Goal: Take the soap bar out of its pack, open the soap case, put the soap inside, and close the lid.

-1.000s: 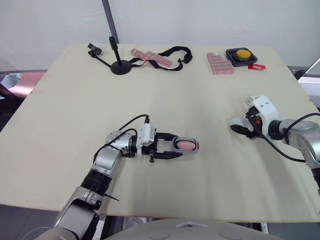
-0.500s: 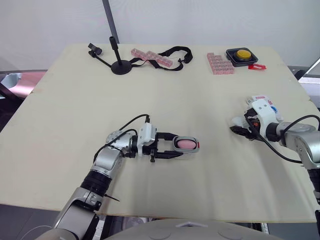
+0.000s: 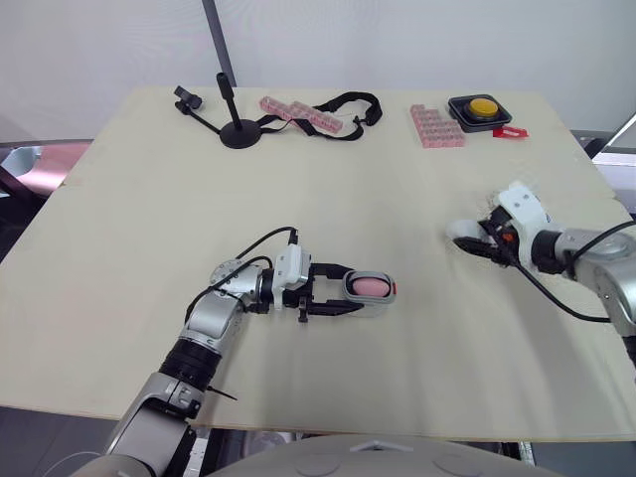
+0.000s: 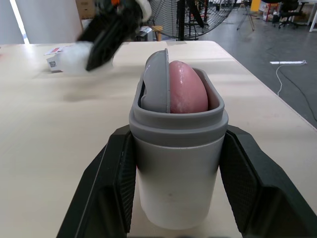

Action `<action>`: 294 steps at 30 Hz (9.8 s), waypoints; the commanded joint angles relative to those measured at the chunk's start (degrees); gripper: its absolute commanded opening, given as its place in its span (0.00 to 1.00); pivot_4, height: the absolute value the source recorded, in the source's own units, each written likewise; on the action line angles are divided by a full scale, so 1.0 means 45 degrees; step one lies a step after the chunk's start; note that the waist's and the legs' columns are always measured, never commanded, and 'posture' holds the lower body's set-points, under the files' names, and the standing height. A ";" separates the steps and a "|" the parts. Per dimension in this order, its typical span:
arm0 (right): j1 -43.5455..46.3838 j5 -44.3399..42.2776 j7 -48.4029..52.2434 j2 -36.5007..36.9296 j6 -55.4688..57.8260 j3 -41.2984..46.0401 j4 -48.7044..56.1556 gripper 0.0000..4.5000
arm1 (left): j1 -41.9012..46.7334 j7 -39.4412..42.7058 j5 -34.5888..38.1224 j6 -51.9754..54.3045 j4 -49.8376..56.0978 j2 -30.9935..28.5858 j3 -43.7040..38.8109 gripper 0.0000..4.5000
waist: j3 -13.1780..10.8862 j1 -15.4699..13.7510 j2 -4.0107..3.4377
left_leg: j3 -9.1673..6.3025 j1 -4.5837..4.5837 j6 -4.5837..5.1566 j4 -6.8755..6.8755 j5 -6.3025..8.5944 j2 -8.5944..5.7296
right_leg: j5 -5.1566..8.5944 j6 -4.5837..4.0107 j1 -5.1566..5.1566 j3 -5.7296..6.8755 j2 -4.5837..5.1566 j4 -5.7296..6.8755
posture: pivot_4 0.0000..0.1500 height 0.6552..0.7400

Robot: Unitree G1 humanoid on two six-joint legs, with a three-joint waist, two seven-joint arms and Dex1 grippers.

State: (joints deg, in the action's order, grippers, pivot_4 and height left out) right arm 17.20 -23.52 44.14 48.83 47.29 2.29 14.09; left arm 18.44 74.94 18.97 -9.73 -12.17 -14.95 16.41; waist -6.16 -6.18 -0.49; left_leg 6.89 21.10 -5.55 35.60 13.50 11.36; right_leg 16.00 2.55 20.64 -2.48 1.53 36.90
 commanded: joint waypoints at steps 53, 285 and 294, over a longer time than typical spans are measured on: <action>0.4377 -0.1590 0.3112 -0.0290 0.2791 -0.5257 0.4228 0.43 | 0.0672 -0.0378 -0.0413 -0.0509 -0.0886 0.0594 0.0015 0.42 | 0.0005 -0.0109 0.0005 | 0.0001 0.0021 -0.0003 0.0048 -0.0002 0.0005 | -0.0001 0.0000 0.0034 -0.0013 -0.0007 0.0109 | 1.00 1.00; -0.1710 -0.3866 0.3625 -0.2040 -0.1924 0.2696 0.3895 0.60 | 0.0377 -0.0133 -0.0603 -0.0316 -0.0687 0.0179 0.0065 0.42 | 0.0034 -0.0318 0.0036 | 0.0017 0.0079 -0.0004 0.0078 0.0000 0.0021 | 0.0001 -0.0003 0.0088 -0.0018 -0.0020 0.0124 | 1.00 1.00; -0.2798 -0.2582 0.4508 -0.2923 -0.5818 0.1301 0.3205 0.01 | 0.0330 -0.0108 -0.0561 -0.0347 -0.0610 -0.0018 0.0048 0.42 | 0.0035 -0.0023 0.0037 | 0.0017 0.0063 0.0002 0.0081 -0.0005 0.0013 | 0.0001 -0.0003 0.0091 -0.0016 0.0000 0.0111 | 1.00 1.00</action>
State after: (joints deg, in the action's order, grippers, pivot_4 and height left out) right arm 4.32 -35.29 63.93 35.79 23.16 8.63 28.05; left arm 20.58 74.26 16.86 -11.78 -14.68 -14.08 16.61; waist -6.00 -6.28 -0.32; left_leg 6.96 21.39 -5.54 35.96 13.48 11.42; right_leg 16.01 2.53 21.05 -2.55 1.52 37.40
